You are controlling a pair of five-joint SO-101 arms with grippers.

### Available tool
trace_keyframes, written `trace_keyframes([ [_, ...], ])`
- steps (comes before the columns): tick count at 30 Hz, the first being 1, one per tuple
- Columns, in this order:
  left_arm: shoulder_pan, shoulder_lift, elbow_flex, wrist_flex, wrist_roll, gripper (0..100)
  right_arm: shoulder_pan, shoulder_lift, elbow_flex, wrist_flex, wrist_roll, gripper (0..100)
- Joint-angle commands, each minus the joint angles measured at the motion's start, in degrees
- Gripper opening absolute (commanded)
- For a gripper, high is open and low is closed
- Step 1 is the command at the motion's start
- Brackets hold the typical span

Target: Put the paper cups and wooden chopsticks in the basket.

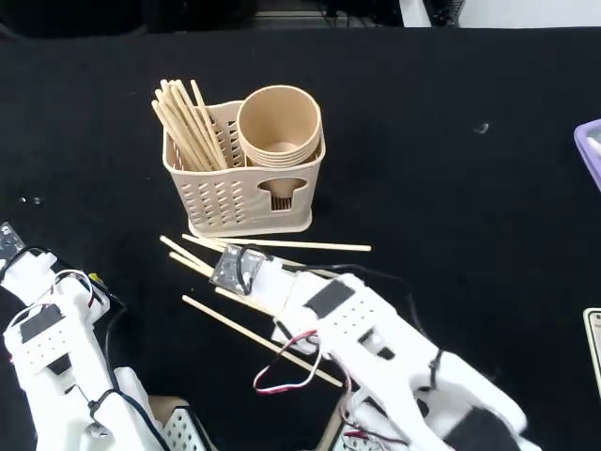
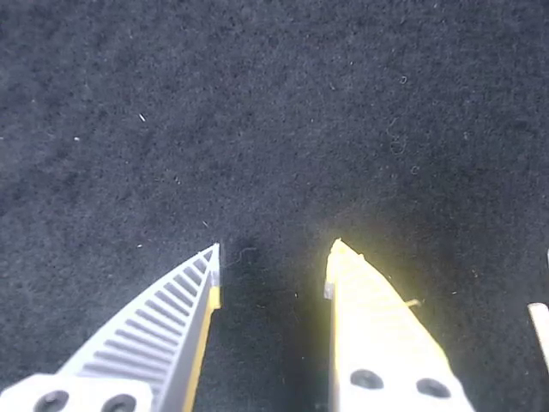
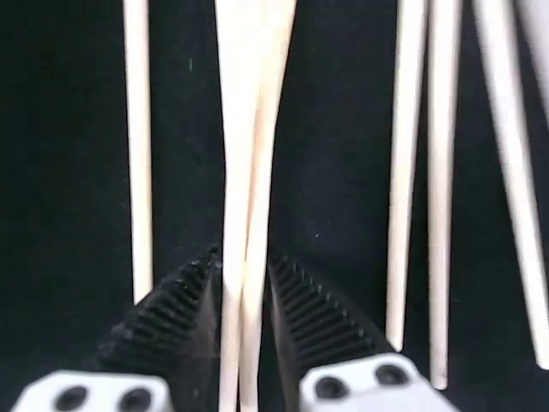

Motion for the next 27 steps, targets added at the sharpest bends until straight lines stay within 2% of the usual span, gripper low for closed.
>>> trace_keyframes([
  [1, 0.6, -0.8, -1.3, -0.8, -0.1, 21, -1.9, -6.9, -0.6, 3.1, -0.5, 1.4],
  [7, 0.6, -0.8, -1.3, -0.8, -0.1, 21, -5.4, -11.5, 2.4, 6.7, -0.5, 2.7],
  [14, 0.6, -0.8, -1.3, -0.8, -2.0, 21, -5.2, -11.6, 4.0, 6.5, -0.6, 19.3],
  [21, 0.7, -0.8, -1.3, -0.8, -2.6, 21, -5.5, -11.3, -1.5, 6.4, -3.8, 19.5],
  [27, 0.7, -0.8, -1.3, -0.8, -2.6, 21, -8.7, -11.0, -1.0, -0.5, -4.3, 19.4],
])
